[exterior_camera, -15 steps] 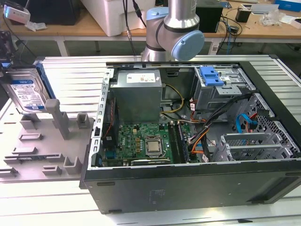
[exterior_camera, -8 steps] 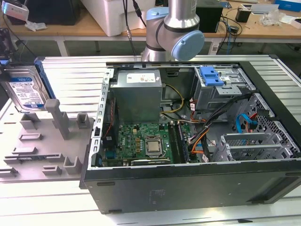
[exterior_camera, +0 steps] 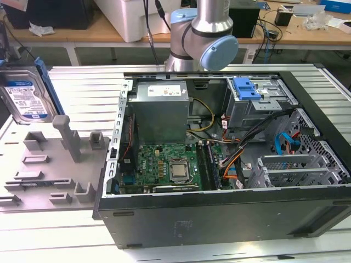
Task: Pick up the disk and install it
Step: 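Pick up the disk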
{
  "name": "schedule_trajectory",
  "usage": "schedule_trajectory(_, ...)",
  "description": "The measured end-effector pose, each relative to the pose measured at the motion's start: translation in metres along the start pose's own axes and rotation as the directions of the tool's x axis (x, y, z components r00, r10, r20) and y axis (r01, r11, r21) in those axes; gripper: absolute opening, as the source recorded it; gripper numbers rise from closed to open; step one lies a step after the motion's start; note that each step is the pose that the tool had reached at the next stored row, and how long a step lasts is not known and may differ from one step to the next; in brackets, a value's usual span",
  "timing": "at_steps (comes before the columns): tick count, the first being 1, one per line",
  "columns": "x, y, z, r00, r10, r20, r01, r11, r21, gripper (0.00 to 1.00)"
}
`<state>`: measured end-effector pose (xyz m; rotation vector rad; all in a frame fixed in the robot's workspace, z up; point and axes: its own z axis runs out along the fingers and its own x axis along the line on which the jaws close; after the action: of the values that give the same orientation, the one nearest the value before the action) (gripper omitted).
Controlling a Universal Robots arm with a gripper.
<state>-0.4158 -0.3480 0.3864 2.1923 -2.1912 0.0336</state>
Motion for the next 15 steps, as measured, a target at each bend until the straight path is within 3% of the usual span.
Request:
schedule_trajectory(2,0.0003,0.0001,-0.0058,1.0000,0.000,0.0000,0.000,1.0000,0.0000,0.37)
schedule_trajectory(11,0.0003,0.0001,-0.0065,1.0000,0.000,0.0003,0.000,1.0000,-0.0001,0.37)
schedule_trajectory(15,0.0005,0.0002,-0.0116,1.0000,0.000,0.0012,0.000,1.0000,-0.0001,0.37)
